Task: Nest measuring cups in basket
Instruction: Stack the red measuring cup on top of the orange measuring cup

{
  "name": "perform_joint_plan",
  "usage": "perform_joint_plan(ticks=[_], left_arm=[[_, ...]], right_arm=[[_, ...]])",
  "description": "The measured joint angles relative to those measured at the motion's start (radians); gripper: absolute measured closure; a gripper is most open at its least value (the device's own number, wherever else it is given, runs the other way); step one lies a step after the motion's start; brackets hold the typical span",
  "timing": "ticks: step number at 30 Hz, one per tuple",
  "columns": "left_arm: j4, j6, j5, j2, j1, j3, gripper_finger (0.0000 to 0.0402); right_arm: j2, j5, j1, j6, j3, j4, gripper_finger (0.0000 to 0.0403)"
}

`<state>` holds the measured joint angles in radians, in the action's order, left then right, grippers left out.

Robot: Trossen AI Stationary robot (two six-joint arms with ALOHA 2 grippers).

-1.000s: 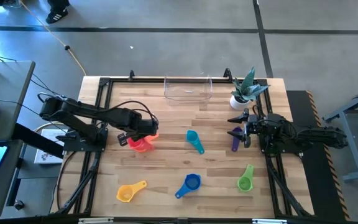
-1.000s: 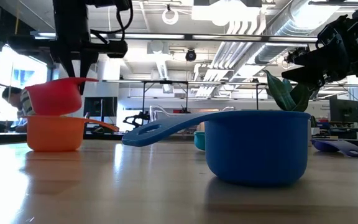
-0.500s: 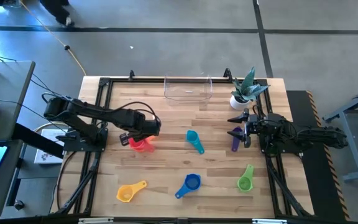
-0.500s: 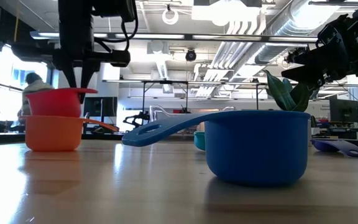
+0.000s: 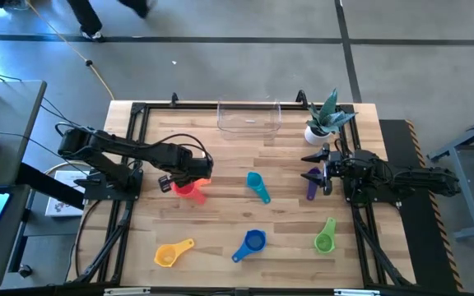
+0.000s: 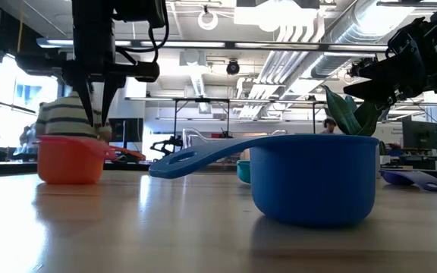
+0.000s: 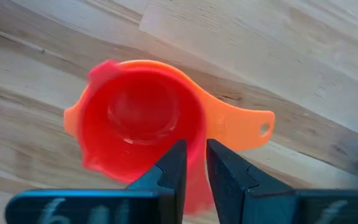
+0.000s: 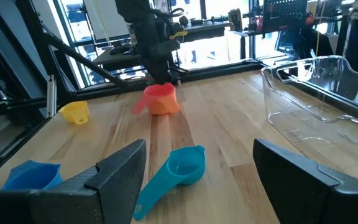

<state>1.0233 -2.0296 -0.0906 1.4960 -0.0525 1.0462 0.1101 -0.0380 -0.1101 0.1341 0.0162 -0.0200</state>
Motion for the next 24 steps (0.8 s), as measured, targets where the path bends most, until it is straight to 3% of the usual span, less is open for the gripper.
perform_joint_plan(ticks=[6,11,14,20,24], left_arm=[[0.000,0.042,0.000,0.000,0.000,0.000,0.0337],[-0.005,0.107,0.001,-0.018,0.000,0.003,0.0339],[-0.019,0.165,0.001,-0.044,-0.001,0.004,0.0342],[-0.105,0.383,0.010,-0.090,-0.034,0.005,0.0346],[-0.164,0.599,0.055,-0.106,-0.076,0.005,0.0349]], right_arm=[[0.000,-0.001,0.000,0.020,0.000,0.000,0.0115],[0.000,-0.007,0.000,0.300,0.000,-0.006,0.0115],[0.000,-0.006,-0.001,0.378,0.000,-0.007,0.0115],[0.001,0.014,-0.001,0.550,0.000,-0.048,0.0115],[0.001,0.082,-0.001,0.623,0.000,-0.052,0.0115]])
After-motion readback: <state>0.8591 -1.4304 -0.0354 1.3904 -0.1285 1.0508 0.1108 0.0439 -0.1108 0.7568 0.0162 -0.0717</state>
